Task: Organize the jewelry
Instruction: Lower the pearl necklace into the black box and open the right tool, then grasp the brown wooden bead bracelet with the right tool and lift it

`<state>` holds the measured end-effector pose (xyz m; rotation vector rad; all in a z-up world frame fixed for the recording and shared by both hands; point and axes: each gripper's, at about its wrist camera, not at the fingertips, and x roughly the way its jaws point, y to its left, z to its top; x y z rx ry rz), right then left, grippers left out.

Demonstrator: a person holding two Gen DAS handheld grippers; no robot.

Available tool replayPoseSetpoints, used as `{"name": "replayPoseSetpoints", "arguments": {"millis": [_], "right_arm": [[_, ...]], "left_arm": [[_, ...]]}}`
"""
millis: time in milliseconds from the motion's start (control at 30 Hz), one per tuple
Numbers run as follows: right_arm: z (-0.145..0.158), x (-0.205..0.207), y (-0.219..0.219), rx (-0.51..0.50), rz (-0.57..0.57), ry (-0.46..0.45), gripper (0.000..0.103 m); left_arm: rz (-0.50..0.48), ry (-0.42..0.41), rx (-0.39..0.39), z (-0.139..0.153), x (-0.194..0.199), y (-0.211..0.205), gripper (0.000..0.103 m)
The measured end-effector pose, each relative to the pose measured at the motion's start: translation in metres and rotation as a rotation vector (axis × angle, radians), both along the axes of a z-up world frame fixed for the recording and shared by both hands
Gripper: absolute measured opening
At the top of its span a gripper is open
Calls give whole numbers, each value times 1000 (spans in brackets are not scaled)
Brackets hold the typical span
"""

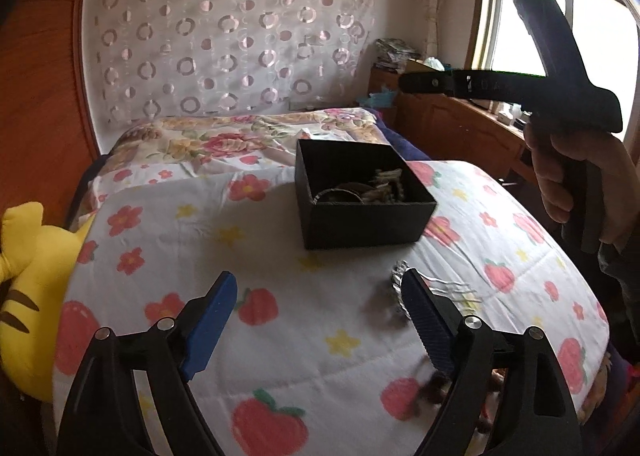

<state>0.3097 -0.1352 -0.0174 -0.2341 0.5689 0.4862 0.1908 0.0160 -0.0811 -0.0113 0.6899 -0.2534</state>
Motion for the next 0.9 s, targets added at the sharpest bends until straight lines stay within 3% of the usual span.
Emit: {"name": "replayPoseSetpoints", "arguments": {"millis": [233, 600, 833, 900], "right_arm": [[-1, -58, -21, 21, 62, 1, 57], [-64, -154, -35, 0, 148, 106, 56], [-96, -183, -25, 15, 215, 215, 39], [-103, -187, -16, 16, 236, 235, 39]], "left_arm": [[-1, -6, -17, -5, -29, -5, 83], [19, -4, -9, -19, -79, -6, 86], [37, 23, -22, -28, -102, 0, 87], [40, 32, -19, -32, -107, 2, 87]]}}
